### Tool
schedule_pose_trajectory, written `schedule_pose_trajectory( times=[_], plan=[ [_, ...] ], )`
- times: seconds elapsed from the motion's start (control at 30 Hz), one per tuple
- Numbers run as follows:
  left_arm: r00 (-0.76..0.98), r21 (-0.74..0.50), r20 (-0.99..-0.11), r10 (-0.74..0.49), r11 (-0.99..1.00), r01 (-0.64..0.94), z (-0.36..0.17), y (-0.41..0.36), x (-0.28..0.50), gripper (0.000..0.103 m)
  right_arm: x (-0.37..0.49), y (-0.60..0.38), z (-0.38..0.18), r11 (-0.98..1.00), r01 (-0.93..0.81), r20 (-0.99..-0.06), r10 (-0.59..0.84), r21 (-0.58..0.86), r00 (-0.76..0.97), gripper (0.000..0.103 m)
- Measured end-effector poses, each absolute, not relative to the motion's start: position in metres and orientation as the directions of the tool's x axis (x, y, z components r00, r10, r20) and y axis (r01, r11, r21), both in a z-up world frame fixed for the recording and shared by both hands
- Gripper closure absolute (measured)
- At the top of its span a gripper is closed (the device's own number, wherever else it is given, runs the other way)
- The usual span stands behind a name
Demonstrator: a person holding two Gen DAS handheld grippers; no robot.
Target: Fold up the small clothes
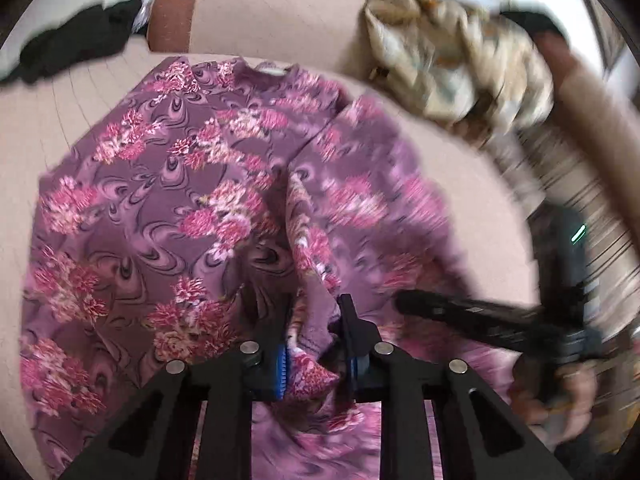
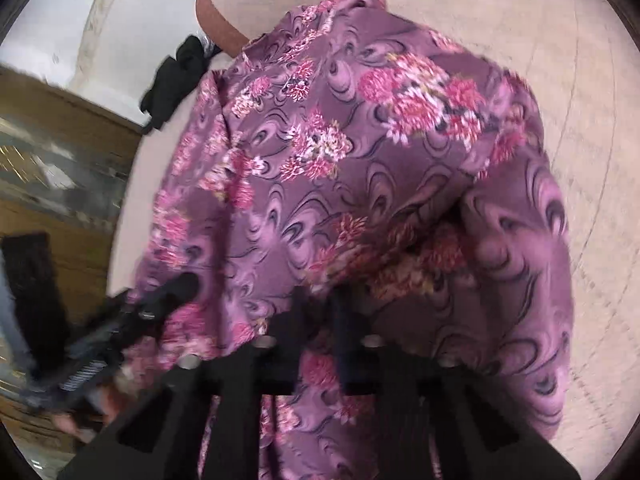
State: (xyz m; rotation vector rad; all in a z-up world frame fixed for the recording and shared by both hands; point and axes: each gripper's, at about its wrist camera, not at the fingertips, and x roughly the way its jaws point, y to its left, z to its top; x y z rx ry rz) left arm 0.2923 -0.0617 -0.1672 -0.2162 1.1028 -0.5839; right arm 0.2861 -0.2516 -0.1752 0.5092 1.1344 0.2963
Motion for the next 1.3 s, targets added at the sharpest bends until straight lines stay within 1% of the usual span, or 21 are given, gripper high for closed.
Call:
schedule_pose_trajectory(
  times=[0.03,0.07,0.1,0.13,0.17,0.2,0.23,0.3,0.37,0.43,0.47,0.53,0.67,0.7,0.77,0.8,0.87,0.93,1.07,1.17,1.3],
  plan=[
    [0.283,-0.569,-0.702,-0.653,0.754,0.329,-0.158,-0.048,0.295,0.082,0.283,-0.258,-0.164,0.839,0.022,-0.757,0.479,0.544,0.445,0.098],
    [0.243,-0.651,-0.638,-0.731,0.68,0.337,-0.151,-0.041,0.296,0.082,0.278,-0.268,-0.151,0.834,0.019,-0.731,0.472,0.551,0.493,0.098],
    [0.23,-0.679,-0.609,-0.76,0.648,0.345,-0.145,-0.036,0.297,0.082,0.274,-0.281,-0.141,0.832,0.03,-0.71,0.454,0.554,0.538,0.098],
    [0.237,-0.687,-0.59,-0.772,0.634,0.355,-0.14,-0.031,0.297,0.078,0.271,-0.295,-0.134,0.831,0.058,-0.696,0.424,0.554,0.58,0.098],
    [0.258,-0.675,-0.593,-0.763,0.645,0.359,-0.137,-0.028,0.298,0.072,0.268,-0.305,-0.131,0.832,0.084,-0.693,0.396,0.548,0.602,0.098],
    [0.279,-0.659,-0.614,-0.738,0.674,0.334,-0.141,-0.026,0.301,0.052,0.267,-0.318,-0.131,0.847,0.14,-0.712,0.329,0.513,0.621,0.098],
    [0.288,-0.653,-0.633,-0.719,0.695,0.3,-0.147,-0.024,0.305,0.047,0.267,-0.332,-0.137,0.858,0.231,-0.751,0.235,0.459,0.617,0.098],
    [0.291,-0.654,-0.666,-0.687,0.725,0.215,-0.164,-0.02,0.315,0.047,0.267,-0.344,-0.15,0.834,0.28,-0.768,0.239,0.475,0.594,0.098],
    [0.332,-0.562,-0.734,-0.592,0.804,0.192,-0.17,-0.024,0.316,0.047,0.266,-0.345,-0.154,0.818,0.29,-0.766,0.257,0.497,0.589,0.097],
    [0.363,-0.477,-0.769,-0.527,0.85,0.224,-0.17,-0.034,0.313,0.047,0.265,-0.338,-0.144,0.855,0.279,-0.773,0.198,0.436,0.603,0.097],
    [0.359,-0.455,-0.775,-0.52,0.853,0.254,-0.169,-0.041,0.311,0.047,0.266,-0.333,-0.138,0.87,0.283,-0.778,0.164,0.404,0.606,0.097],
    [0.339,-0.455,-0.768,-0.544,0.835,0.31,-0.168,-0.055,0.306,0.039,0.268,-0.324,-0.139,0.892,0.297,-0.801,0.11,0.341,0.588,0.097],
    [0.249,-0.452,-0.802,-0.543,0.824,0.342,-0.18,-0.087,0.309,0.037,0.272,-0.329,-0.151,0.881,0.309,-0.819,0.138,0.359,0.557,0.097],
    [0.233,-0.458,-0.807,-0.542,0.825,0.333,-0.183,-0.095,0.309,0.037,0.271,-0.33,-0.149,0.878,0.311,-0.819,0.142,0.364,0.556,0.097],
    [0.215,-0.417,-0.84,-0.498,0.847,0.331,-0.19,-0.113,0.309,0.073,0.267,-0.335,-0.148,0.877,0.307,-0.818,0.151,0.37,0.556,0.097],
    [0.221,-0.391,-0.854,-0.471,0.861,0.326,-0.191,-0.12,0.309,0.1,0.267,-0.335,-0.149,0.878,0.305,-0.819,0.151,0.368,0.554,0.097],
    [0.26,-0.348,-0.865,-0.429,0.886,0.306,-0.187,-0.125,0.302,0.103,0.266,-0.336,-0.148,0.88,0.296,-0.819,0.159,0.371,0.552,0.097],
    [0.297,-0.358,-0.849,-0.437,0.889,0.286,-0.176,-0.113,0.291,0.103,0.265,-0.338,-0.146,0.878,0.289,-0.814,0.172,0.382,0.555,0.097],
    [0.386,-0.447,-0.789,-0.477,0.878,0.171,-0.131,-0.041,0.25,0.103,0.261,-0.339,-0.135,0.86,0.254,-0.781,0.23,0.443,0.581,0.097],
    [0.414,-0.465,-0.799,-0.436,0.885,0.035,-0.121,0.011,0.211,0.103,0.26,-0.333,-0.127,0.839,0.208,-0.751,0.304,0.502,0.587,0.097],
    [0.421,-0.423,-0.821,-0.386,0.906,0.007,-0.128,0.022,0.17,0.103,0.265,-0.302,-0.135,0.83,0.107,-0.746,0.425,0.547,0.513,0.097]
  ],
)
